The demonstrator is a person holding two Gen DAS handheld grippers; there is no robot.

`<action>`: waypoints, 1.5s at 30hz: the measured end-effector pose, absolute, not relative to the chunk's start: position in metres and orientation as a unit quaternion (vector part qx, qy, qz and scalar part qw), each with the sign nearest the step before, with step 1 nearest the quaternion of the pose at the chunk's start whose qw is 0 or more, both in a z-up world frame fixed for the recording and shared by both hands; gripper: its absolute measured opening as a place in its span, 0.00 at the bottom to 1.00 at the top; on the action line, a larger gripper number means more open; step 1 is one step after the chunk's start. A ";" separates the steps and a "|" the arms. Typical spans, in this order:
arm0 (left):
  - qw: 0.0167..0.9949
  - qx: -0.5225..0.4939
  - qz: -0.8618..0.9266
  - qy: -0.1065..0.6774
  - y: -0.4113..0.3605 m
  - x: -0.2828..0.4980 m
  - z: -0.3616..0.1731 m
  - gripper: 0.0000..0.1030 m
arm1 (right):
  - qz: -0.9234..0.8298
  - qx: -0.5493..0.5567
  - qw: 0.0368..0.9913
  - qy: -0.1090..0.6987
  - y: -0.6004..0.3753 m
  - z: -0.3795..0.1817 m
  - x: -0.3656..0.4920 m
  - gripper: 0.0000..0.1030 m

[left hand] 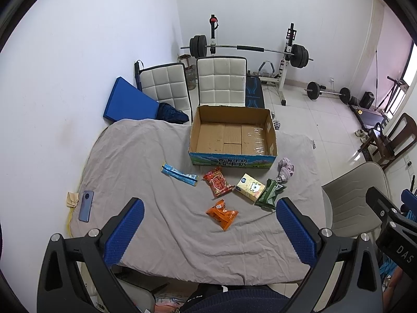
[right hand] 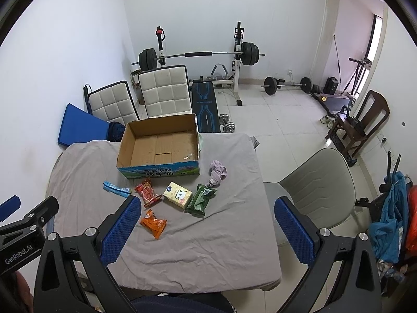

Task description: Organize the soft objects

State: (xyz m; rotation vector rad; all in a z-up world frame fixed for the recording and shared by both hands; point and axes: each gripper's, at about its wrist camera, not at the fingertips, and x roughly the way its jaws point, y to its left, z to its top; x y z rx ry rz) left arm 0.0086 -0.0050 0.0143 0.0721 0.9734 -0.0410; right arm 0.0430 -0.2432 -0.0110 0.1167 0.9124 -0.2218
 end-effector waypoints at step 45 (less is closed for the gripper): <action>0.889 0.030 -0.023 0.457 -0.008 0.005 0.026 1.00 | -0.106 0.055 0.896 0.427 -0.236 -0.001 0.041 1.00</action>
